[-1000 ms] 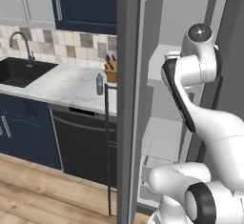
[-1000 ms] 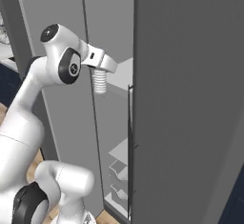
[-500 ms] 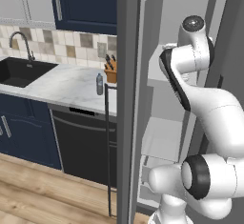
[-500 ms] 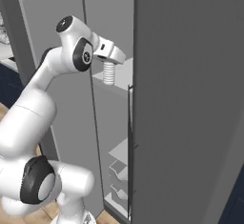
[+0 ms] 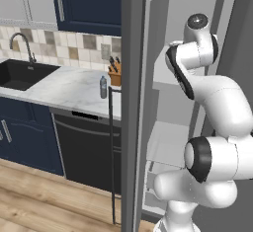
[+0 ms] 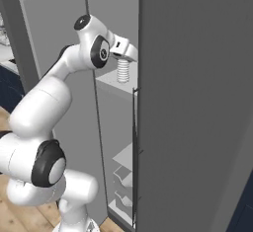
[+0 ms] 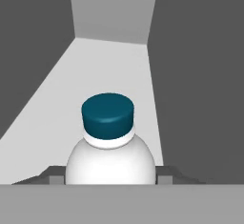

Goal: Take the bottled waters from the counter and place them in the freezer to freeze. Close the freezer door after placing the bottles.

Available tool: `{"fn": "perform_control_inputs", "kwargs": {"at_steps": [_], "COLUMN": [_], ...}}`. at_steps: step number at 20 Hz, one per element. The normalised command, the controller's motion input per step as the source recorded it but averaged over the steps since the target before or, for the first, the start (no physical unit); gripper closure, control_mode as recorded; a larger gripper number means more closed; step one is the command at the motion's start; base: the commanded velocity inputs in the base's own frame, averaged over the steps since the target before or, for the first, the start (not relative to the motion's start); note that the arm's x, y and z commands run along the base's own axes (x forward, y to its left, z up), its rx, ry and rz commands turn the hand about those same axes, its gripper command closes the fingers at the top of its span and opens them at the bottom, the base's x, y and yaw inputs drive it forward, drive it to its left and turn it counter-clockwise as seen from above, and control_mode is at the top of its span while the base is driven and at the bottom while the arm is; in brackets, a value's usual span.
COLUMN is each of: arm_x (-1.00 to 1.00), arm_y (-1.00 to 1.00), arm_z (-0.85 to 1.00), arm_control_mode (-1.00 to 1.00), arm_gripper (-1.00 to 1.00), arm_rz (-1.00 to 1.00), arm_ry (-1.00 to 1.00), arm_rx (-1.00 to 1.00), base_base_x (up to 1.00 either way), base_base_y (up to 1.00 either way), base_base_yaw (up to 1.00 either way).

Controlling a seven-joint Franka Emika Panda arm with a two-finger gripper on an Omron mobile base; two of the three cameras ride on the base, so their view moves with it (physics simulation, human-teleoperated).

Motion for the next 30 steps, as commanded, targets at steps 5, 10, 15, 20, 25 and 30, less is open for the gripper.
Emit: {"fn": "perform_control_inputs", "kwargs": {"at_steps": [5, 10, 15, 20, 25, 30], "arm_x": [0.36, 0.32, 0.15, 0.2, 0.32, 0.46], "arm_y": [-0.11, -0.15, -0.19, -0.1, -0.08, -0.02], "arm_z": [-0.12, -0.22, -0.23, -0.3, -0.29, -0.08], "arm_control_mode": [-1.0, -1.0, -1.0, -1.0, -1.0, -1.0], "arm_gripper": [1.0, 1.0, 1.0, 1.0, 1.0, 1.0], "arm_rz": [-0.02, -0.02, -0.03, 0.0, 0.0, 0.0], "arm_ry": [-0.06, -0.11, -0.16, -0.12, -0.03, 0.0], "arm_rx": [-0.03, -0.01, 0.0, 0.0, 0.0, 0.0], "base_base_x": [0.0, 0.0, 0.0, 0.0, 0.0, 0.0], "base_base_y": [0.0, 0.0, 0.0, 0.0, 0.0, 0.0], "base_base_yaw": [0.0, 0.0, 0.0, 0.0, 0.0, 0.0]}}
